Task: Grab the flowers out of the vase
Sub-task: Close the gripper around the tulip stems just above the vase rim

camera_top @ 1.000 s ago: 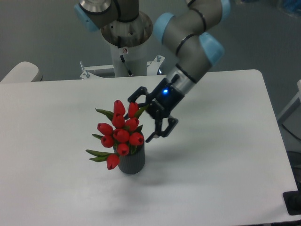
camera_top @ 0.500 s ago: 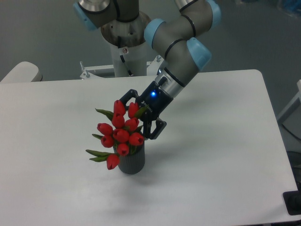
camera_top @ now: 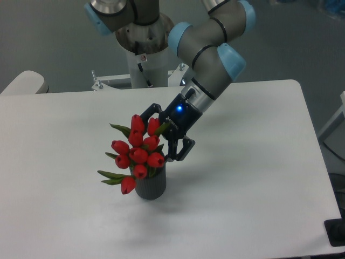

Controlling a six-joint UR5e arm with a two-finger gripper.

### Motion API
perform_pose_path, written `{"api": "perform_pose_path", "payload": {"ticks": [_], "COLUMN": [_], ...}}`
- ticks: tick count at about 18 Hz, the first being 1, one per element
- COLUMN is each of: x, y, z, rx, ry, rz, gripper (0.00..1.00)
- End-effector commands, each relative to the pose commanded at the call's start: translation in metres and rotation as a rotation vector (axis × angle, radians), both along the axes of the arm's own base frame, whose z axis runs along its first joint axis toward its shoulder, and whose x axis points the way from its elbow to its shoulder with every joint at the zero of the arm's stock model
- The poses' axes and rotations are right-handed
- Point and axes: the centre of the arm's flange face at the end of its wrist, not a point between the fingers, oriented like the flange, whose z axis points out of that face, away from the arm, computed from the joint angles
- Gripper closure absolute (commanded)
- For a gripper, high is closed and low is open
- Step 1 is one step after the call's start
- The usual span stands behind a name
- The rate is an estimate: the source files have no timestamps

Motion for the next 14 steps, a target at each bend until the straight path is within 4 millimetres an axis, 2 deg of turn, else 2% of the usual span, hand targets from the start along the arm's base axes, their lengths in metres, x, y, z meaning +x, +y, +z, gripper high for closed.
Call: {"api": "perform_pose_path", "payload": {"ticks": [14], "x": [0.006], "y": [0.011], "z": [-0.012], "rx": [0.009], "ry": [-0.077], "rz": [0.0], "gripper": [0.0]}}
